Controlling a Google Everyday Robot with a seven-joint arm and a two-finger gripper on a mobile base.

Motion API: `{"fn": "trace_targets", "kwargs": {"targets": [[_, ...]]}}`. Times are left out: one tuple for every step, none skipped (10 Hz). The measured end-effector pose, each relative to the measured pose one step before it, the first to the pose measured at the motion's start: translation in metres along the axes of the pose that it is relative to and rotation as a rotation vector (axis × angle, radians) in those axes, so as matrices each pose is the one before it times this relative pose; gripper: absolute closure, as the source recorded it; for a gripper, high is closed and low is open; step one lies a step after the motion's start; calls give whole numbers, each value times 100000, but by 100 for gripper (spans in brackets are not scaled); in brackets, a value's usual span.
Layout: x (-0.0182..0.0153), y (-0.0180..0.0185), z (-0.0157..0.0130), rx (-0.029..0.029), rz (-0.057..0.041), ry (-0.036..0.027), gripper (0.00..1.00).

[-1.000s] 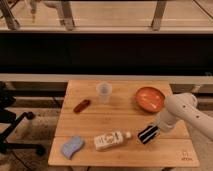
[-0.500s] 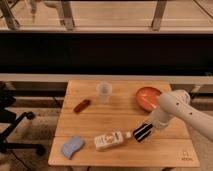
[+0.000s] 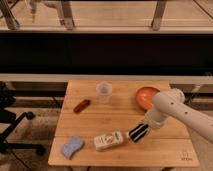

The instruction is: Place the eraser on the white sponge

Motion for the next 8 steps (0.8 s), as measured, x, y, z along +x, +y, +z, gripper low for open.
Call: {"fn": "trace_targets", "kwargs": {"targets": [[-672,-571,-75,438,-830,-4,100],[-344,-131,-66,-129,-855,405,100],[-447,-122,-29,-321,-841,181,100],[-629,-336,-27,-212,-1054,103,100],[-952,-352,67,-500,-981,140,100],[-1403,-677,63,-270,-1207,213,100],[-1352,-869,113,203,-1189,48,100],[-657,-364,12,152,-326,187,100]]}}
